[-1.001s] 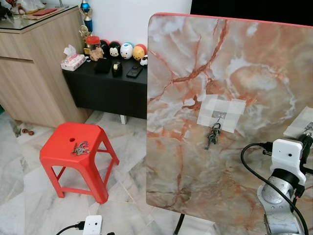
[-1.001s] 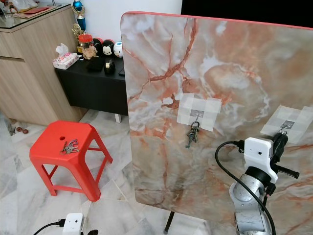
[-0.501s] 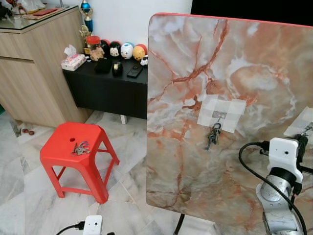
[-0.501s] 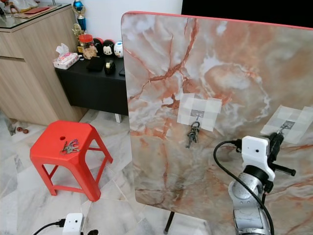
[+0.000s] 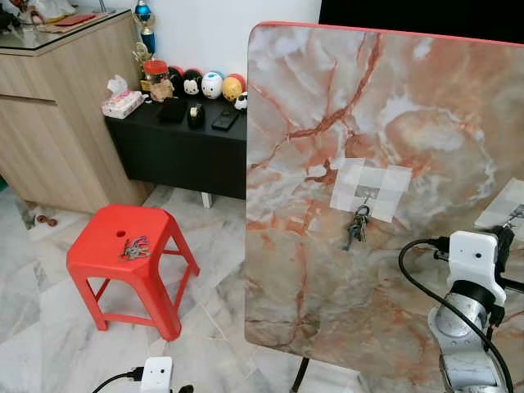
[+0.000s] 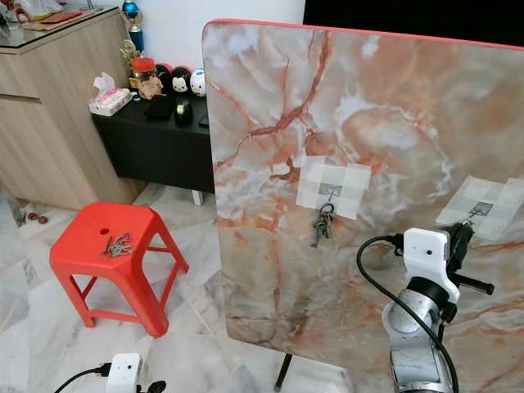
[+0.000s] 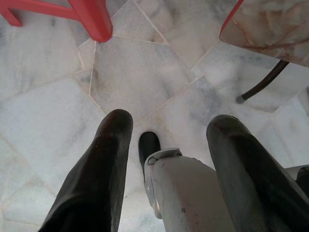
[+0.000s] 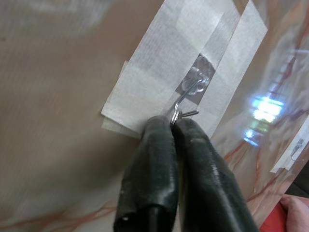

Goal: Hang keys on a hook

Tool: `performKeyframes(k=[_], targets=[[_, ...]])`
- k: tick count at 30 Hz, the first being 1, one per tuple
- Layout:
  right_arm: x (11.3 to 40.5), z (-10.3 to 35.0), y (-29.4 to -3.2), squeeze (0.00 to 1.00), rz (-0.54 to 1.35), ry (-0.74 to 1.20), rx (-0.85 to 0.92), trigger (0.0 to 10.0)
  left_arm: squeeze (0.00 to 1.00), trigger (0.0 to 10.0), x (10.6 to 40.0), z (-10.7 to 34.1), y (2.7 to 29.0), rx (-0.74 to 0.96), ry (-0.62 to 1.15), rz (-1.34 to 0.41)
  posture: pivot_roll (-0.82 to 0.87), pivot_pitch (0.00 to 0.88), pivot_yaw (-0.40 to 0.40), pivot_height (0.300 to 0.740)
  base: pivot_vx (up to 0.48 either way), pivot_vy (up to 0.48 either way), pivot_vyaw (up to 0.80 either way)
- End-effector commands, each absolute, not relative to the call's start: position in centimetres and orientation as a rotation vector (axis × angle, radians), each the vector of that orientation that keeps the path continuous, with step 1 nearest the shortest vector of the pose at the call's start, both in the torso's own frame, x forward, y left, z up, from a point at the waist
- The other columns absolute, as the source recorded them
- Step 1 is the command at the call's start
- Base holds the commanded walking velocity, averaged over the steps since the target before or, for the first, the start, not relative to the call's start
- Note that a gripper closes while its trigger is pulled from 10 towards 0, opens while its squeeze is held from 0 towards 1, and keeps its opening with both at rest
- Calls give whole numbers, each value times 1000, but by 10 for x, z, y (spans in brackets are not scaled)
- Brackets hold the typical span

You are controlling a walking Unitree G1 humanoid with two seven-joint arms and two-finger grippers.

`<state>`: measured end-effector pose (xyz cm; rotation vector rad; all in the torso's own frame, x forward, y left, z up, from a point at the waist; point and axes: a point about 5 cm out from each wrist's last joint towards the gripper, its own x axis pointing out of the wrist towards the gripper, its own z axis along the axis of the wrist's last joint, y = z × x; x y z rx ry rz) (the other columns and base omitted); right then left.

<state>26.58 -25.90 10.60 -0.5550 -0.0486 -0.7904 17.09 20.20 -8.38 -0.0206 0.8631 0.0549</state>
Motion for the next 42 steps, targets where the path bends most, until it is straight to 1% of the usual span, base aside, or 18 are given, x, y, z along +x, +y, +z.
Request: performKeyframes(k=[1,7,9,12,14,15,16,17,18,19,22,24,25,26,32,33,37,42], targets=[[265,114,-259,1000,-803,-93,-538,10000,0,10000,167,-86,200,-22,887,56,-17,0,-62,740,0,0,0],[258,120,-259,1000,-815,-124,-527,10000,0,10000,166,-87,202,-22,890,58,-22,0,-61,740,0,0,0],[246,120,-255,1000,-785,-138,-544,10000,0,10000,164,-87,202,-21,895,57,-23,0,-60,740,0,0,0],[241,119,-253,1000,-769,-128,-546,10000,0,10000,164,-87,202,-20,896,56,-23,0,-60,740,0,0,0],[235,99,-238,1000,-569,-53,-485,10000,0,10000,164,-88,202,-22,897,58,-21,0,-66,740,0,0,0],[234,95,-234,898,-525,-41,-489,10000,0,10000,163,-88,202,-23,897,58,-23,0,-65,740,0,0,0],[234,95,-234,898,-525,-41,-489,10000,0,10000,163,-88,202,-23,897,58,-23,0,-65,740,0,0,0],[232,87,-231,380,-467,-10,-508,10000,0,10000,164,-88,202,-22,897,58,-24,0,-65,740,0,0,0],[231,78,-227,0,-428,24,-491,10000,0,10000,163,-88,202,-22,897,58,-25,0,-64,740,0,0,0],[231,78,-227,0,-428,24,-491,10000,0,10000,163,-88,202,-22,897,58,-25,0,-64,740,0,0,0],[228,45,-221,0,-358,203,-337,10000,0,10000,163,-87,203,-20,897,58,-21,0,-66,740,0,0,0],[222,15,-221,0,-362,423,-291,10000,0,10000,164,-87,203,-17,896,61,-24,0,-64,740,0,0,0],[219,6,-222,0,-406,476,-230,10000,0,10000,164,-87,204,-17,895,61,-27,0,-64,740,0,0,0],[211,-14,-222,0,-479,597,-74,10000,0,10000,164,-87,204,-15,895,60,-29,0,-63,740,0,0,0],[200,-44,-219,0,-515,748,46,10000,0,10000,165,-86,204,-14,892,62,-12,0,-62,740,0,0,0],[195,-55,-216,0,-521,808,94,10000,0,10000,165,-86,205,-15,891,66,-2,0,-63,740,0,0,0],[187,-73,-207,0,-462,917,137,10000,0,10000,166,-86,208,-10,892,71,-25,0,-53,740,0,0,0],[177,-84,-198,0,-302,1005,8,10000,0,10000,166,-85,210,-4,896,72,-13,0,-52,740,0,0,0]])
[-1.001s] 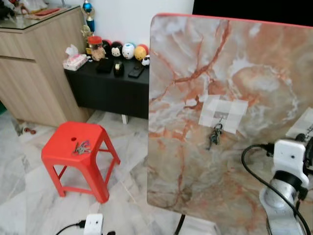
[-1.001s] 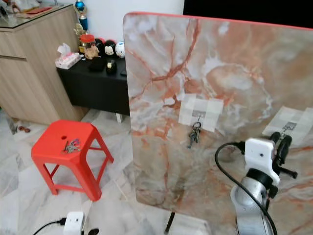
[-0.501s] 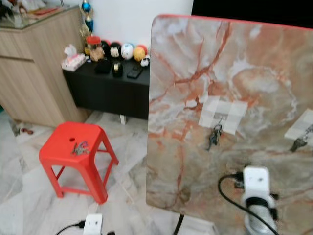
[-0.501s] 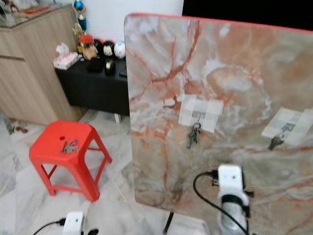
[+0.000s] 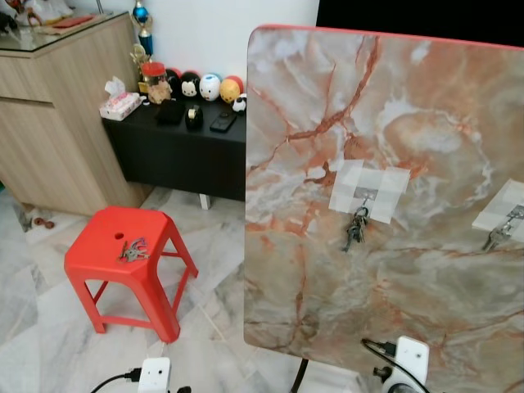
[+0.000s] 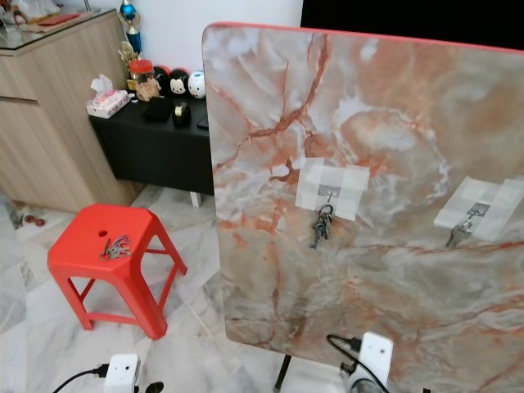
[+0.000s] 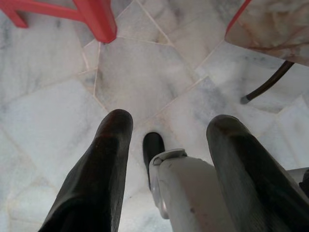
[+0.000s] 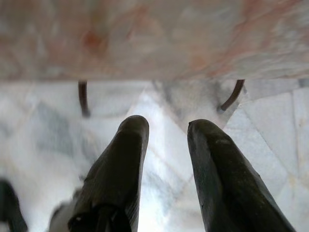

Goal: Hang keys on a hook

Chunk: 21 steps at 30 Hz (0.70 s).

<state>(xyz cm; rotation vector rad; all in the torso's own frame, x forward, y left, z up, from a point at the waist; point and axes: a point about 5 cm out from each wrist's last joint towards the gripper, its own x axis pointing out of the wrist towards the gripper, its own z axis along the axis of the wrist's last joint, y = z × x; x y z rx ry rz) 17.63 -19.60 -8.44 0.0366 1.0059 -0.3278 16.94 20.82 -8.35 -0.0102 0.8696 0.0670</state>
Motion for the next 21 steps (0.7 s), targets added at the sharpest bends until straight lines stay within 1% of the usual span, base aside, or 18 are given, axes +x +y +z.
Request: performKeyframes(k=[1,2,5,8,10,13,17,20,21], targets=[[172,-87,-195,0,-271,1030,25,10000,0,10000,166,-85,211,-5,897,77,0,0,-54,740,0,0,0],[169,-90,-192,0,-239,1048,26,10000,0,10000,167,-85,212,-5,897,80,2,0,-55,740,0,0,0],[167,-91,-189,0,-171,1061,-47,10000,0,10000,166,-85,214,-5,899,86,11,0,-58,740,0,0,0],[171,-91,-180,0,-193,1035,75,10000,0,10000,165,-85,214,-6,904,92,4,0,-54,740,0,0,0],[172,-91,-179,0,-216,1027,101,10000,0,10000,165,-86,214,-9,907,96,6,0,-51,740,0,0,0],[172,-91,-178,0,-212,1024,111,10000,0,10000,165,-86,214,-11,906,98,6,0,-51,740,0,0,0],[171,-92,-177,0,-156,1038,85,10000,0,10000,165,-85,213,-21,901,106,5,0,-57,740,0,0,0],[170,-92,-180,0,-177,1035,84,10000,0,10000,164,-86,215,-30,905,112,0,0,-50,740,0,0,0],[170,-92,-181,0,-185,1036,85,10000,0,10000,163,-86,218,-34,906,124,-2,0,-47,740,0,274,0]])
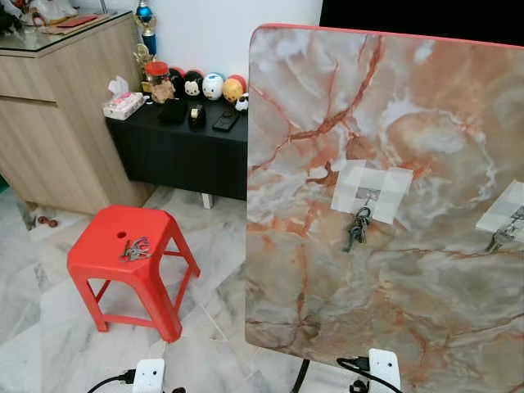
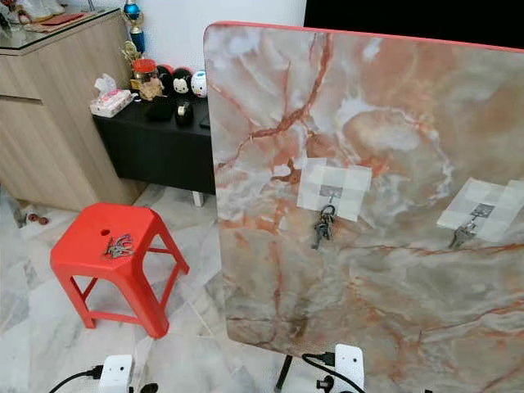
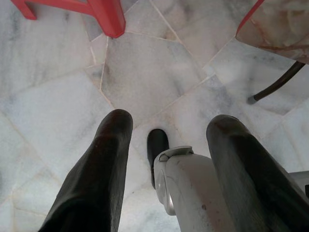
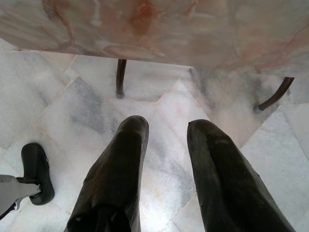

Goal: Hang keys on a hook

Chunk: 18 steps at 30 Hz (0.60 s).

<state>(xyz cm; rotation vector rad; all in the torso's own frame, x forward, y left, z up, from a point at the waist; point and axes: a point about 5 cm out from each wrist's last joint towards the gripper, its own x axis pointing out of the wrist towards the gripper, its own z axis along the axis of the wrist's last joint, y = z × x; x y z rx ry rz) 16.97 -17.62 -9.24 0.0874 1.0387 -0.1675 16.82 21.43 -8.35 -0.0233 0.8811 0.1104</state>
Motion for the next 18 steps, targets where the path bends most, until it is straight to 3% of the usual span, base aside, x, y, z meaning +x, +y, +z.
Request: performKeyframes(k=[1,18], targets=[[170,-92,-181,0,-185,1036,85,10000,0,10000,163,-86,218,-34,906,124,-2,0,-47,740,0,274,0],[174,-91,-177,0,-202,1028,100,10000,0,10000,156,-85,232,-28,918,139,20,0,-49,740,0,0,0]])
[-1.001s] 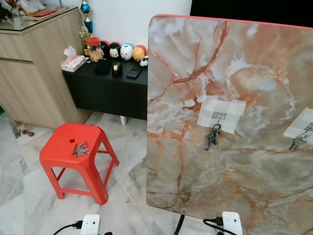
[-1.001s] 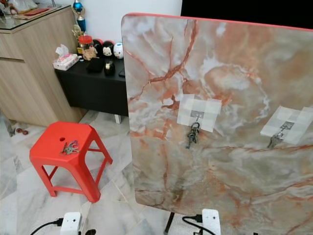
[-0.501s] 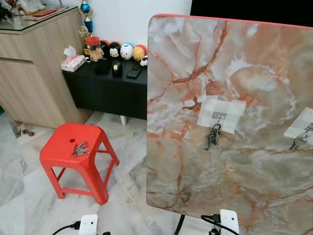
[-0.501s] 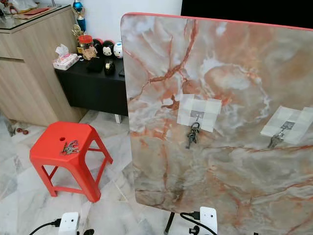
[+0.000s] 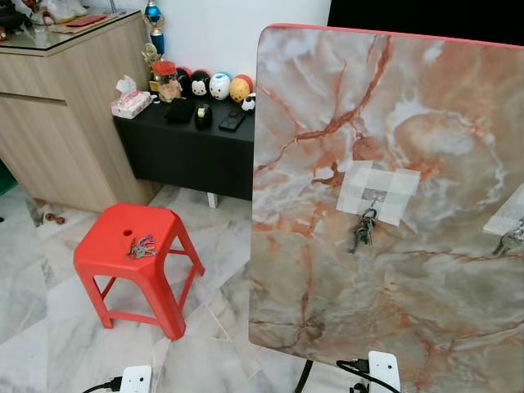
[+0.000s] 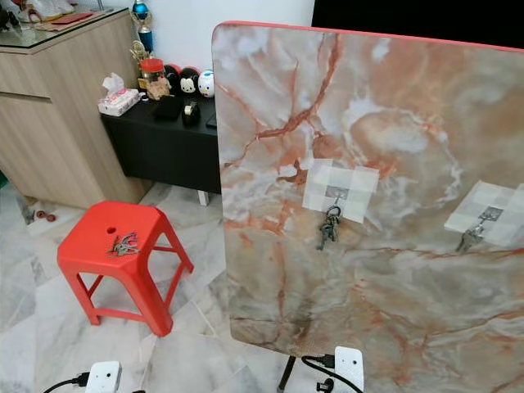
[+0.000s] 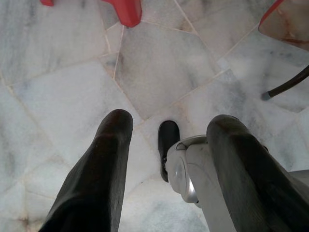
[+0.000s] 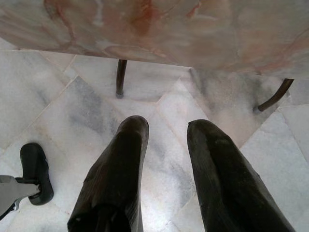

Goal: Hang keys on a hook

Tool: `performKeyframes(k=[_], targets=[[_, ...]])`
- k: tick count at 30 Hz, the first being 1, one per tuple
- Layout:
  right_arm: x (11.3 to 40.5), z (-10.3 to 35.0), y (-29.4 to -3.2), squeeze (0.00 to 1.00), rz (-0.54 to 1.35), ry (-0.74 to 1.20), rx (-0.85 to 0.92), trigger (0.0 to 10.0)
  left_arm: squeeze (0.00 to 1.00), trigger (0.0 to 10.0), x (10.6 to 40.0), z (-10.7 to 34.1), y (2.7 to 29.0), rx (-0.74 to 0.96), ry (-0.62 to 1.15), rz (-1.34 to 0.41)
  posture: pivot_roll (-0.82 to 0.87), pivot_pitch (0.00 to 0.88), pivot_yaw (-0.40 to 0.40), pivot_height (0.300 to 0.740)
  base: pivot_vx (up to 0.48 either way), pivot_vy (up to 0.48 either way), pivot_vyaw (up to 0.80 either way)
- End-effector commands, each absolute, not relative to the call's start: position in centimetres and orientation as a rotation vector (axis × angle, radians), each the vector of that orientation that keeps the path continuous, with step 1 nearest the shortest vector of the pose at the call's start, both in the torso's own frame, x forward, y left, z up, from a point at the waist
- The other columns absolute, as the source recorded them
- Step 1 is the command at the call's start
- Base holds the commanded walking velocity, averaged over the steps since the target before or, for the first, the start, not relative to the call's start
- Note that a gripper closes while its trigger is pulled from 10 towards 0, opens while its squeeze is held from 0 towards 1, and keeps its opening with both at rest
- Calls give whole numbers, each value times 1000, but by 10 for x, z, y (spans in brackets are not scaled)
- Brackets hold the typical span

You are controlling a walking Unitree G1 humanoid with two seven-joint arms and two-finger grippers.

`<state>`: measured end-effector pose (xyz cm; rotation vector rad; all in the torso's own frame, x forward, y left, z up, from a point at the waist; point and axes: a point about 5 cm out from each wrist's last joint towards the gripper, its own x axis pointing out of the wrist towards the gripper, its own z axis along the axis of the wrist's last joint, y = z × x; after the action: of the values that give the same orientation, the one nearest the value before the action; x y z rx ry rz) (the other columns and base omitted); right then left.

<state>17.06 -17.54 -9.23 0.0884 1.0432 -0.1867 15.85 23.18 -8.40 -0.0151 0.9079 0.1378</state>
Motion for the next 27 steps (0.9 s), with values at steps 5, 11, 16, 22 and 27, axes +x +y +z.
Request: performKeyframes(k=[5,11,16,22,27], targets=[[174,-90,-179,0,-212,1012,115,10000,0,10000,156,-88,223,-51,926,144,18,0,-53,740,0,280,0],[171,-92,-180,0,-211,1019,103,10000,0,10000,155,-89,219,-52,929,138,17,0,-52,740,0,480,0],[169,-92,-180,0,-224,1024,113,10000,0,10000,147,-89,229,-49,938,148,16,0,-54,740,0,480,0],[170,-92,-180,0,-229,1023,121,10000,0,10000,139,-89,242,-48,946,162,15,0,-54,740,0,480,0],[174,-90,-178,0,-213,1006,124,10000,0,10000,142,-89,237,-50,942,158,18,0,-57,740,0,480,0]])
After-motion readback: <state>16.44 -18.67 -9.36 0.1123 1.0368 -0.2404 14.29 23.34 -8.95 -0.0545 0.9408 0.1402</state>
